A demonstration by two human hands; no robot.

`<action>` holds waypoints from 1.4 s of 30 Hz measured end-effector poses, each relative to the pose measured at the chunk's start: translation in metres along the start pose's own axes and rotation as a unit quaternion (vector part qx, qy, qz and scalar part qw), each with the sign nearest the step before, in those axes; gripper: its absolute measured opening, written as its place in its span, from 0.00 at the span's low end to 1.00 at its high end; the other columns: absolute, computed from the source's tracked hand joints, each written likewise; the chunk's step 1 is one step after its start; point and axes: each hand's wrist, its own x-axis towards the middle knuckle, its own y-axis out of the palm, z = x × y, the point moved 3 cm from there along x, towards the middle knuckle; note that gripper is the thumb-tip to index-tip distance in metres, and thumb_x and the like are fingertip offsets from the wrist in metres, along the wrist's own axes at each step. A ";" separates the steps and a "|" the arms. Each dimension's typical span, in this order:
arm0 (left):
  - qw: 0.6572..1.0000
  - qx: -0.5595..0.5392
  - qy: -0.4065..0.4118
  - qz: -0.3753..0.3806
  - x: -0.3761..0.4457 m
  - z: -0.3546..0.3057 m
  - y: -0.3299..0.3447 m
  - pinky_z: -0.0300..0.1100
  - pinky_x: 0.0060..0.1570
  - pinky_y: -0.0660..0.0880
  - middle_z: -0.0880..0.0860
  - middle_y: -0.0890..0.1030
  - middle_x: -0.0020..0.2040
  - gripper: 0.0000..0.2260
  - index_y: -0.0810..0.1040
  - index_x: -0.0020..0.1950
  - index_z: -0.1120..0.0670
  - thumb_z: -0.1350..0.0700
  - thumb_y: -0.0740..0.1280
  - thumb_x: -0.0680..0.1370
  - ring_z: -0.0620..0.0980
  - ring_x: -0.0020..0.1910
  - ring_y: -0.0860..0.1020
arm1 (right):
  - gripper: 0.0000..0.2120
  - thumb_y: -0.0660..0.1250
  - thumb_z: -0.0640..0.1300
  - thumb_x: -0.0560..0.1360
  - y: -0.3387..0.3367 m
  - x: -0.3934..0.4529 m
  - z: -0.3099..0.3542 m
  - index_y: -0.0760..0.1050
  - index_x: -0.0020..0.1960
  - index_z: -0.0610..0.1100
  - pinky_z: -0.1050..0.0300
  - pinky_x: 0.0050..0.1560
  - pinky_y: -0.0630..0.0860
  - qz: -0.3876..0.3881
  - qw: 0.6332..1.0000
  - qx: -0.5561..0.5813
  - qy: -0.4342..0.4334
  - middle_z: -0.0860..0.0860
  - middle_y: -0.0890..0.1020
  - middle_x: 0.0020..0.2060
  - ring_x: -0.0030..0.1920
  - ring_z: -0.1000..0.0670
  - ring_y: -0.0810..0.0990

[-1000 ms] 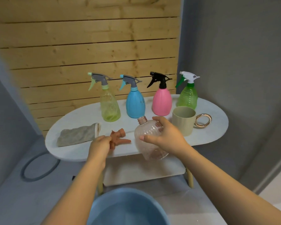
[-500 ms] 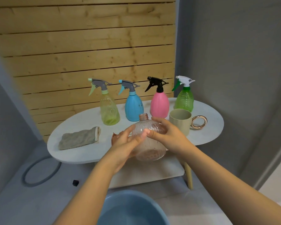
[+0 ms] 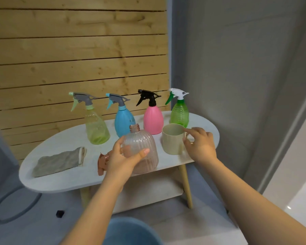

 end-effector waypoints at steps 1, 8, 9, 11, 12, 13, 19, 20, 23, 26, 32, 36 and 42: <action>1.000 0.002 0.000 -0.004 0.001 0.001 0.001 0.27 0.38 0.69 0.47 0.75 0.58 0.33 0.66 0.70 0.47 0.55 0.76 0.68 0.36 0.47 0.73 | 0.20 0.57 0.48 0.80 0.003 0.005 -0.003 0.66 0.71 0.54 0.53 0.67 0.59 0.018 0.999 -0.027 0.003 0.50 0.62 0.73 0.69 0.44 0.59; 1.000 0.003 -0.012 -0.014 0.008 0.008 -0.001 0.30 0.39 0.69 0.48 0.75 0.59 0.33 0.67 0.69 0.45 0.53 0.77 0.67 0.45 0.55 0.74 | 0.24 0.52 0.46 0.81 0.020 0.019 -0.026 0.55 0.75 0.57 0.46 0.71 0.57 0.123 0.989 0.009 0.084 0.46 0.49 0.76 0.72 0.39 0.54; 1.000 0.000 -0.013 -0.013 0.010 0.010 -0.002 0.31 0.41 0.70 0.48 0.75 0.59 0.32 0.68 0.68 0.45 0.53 0.77 0.67 0.45 0.55 0.74 | 0.23 0.53 0.47 0.81 0.018 0.019 -0.027 0.56 0.75 0.56 0.47 0.69 0.58 0.105 0.991 0.010 0.082 0.45 0.53 0.75 0.71 0.39 0.57; 1.000 -0.004 -0.016 -0.012 0.012 0.011 -0.004 0.35 0.46 0.73 0.49 0.76 0.59 0.32 0.68 0.67 0.45 0.54 0.77 0.67 0.46 0.55 0.75 | 0.23 0.56 0.50 0.80 0.012 0.019 -0.026 0.57 0.74 0.54 0.48 0.67 0.60 0.069 0.994 -0.012 0.083 0.44 0.61 0.71 0.69 0.41 0.61; 1.000 -0.002 -0.018 -0.013 0.012 0.011 -0.007 0.38 0.49 0.74 0.50 0.76 0.60 0.32 0.69 0.66 0.44 0.53 0.77 0.66 0.47 0.56 0.76 | 0.23 0.57 0.52 0.80 0.010 0.019 -0.025 0.59 0.74 0.53 0.48 0.66 0.61 0.060 0.994 -0.031 0.088 0.44 0.64 0.68 0.68 0.41 0.62; 1.000 0.002 -0.021 -0.012 0.012 0.012 -0.010 0.41 0.52 0.75 0.50 0.76 0.60 0.33 0.69 0.65 0.43 0.51 0.78 0.64 0.47 0.57 0.76 | 0.23 0.57 0.54 0.79 0.008 0.018 -0.024 0.62 0.72 0.52 0.48 0.65 0.61 0.057 0.992 -0.055 0.095 0.44 0.67 0.66 0.67 0.42 0.64; 1.000 -0.002 -0.025 -0.009 -0.002 0.007 -0.025 0.42 0.52 0.75 0.50 0.77 0.59 0.29 0.70 0.65 0.47 0.54 0.77 0.67 0.49 0.58 0.77 | 0.16 0.56 0.53 0.80 0.009 0.008 -0.016 0.74 0.47 0.43 0.51 0.53 0.69 0.102 0.990 -0.016 0.093 0.44 0.79 0.47 0.56 0.41 0.72; 1.000 -0.008 -0.026 -0.004 -0.007 0.004 -0.027 0.42 0.53 0.75 0.49 0.78 0.58 0.26 0.71 0.63 0.47 0.54 0.76 0.67 0.48 0.57 0.78 | 0.15 0.56 0.53 0.80 0.010 0.006 -0.015 0.73 0.44 0.42 0.52 0.51 0.69 0.110 0.989 0.017 0.094 0.44 0.80 0.45 0.54 0.41 0.74; 0.999 0.002 -0.035 0.022 -0.022 0.002 -0.041 0.43 0.52 0.76 0.47 0.81 0.54 0.27 0.74 0.56 0.45 0.46 0.79 0.61 0.45 0.53 0.80 | 0.13 0.59 0.49 0.79 0.003 -0.004 -0.009 0.73 0.41 0.43 0.57 0.45 0.70 0.110 0.984 0.109 0.083 0.45 0.83 0.46 0.49 0.44 0.78; 0.997 0.048 -0.056 0.024 -0.033 0.006 -0.062 0.46 0.53 0.78 0.47 0.82 0.54 0.39 0.73 0.61 0.47 0.39 0.80 0.54 0.46 0.52 0.81 | 0.10 0.60 0.46 0.80 -0.013 -0.021 0.002 0.75 0.43 0.43 0.70 0.35 0.69 0.110 0.978 0.172 0.050 0.48 0.84 0.40 0.41 0.51 0.77; 0.991 0.100 -0.085 0.012 -0.071 0.020 -0.114 0.46 0.54 0.77 0.50 0.81 0.55 0.40 0.72 0.63 0.50 0.40 0.80 0.56 0.47 0.53 0.80 | 0.11 0.61 0.43 0.79 -0.018 -0.069 0.039 0.79 0.45 0.39 0.61 0.39 0.69 0.164 0.957 0.238 0.012 0.50 0.77 0.30 0.34 0.52 0.74; 0.992 0.086 -0.086 -0.044 -0.101 0.037 -0.137 0.34 0.40 0.76 0.47 0.82 0.48 0.20 0.74 0.56 0.52 0.58 0.77 0.68 0.41 0.45 0.81 | 0.11 0.63 0.44 0.78 0.010 -0.099 0.062 0.79 0.44 0.38 0.61 0.37 0.68 0.241 0.937 0.251 0.023 0.46 0.77 0.34 0.35 0.51 0.73; 0.970 0.155 -0.161 -0.092 -0.127 0.122 -0.182 0.46 0.50 0.79 0.50 0.83 0.50 0.35 0.76 0.55 0.51 0.38 0.81 0.54 0.47 0.48 0.82 | 0.16 0.60 0.45 0.79 0.099 -0.148 0.078 0.77 0.37 0.38 0.68 0.25 0.62 0.359 0.929 0.053 -0.071 0.50 0.71 0.28 0.29 0.52 0.68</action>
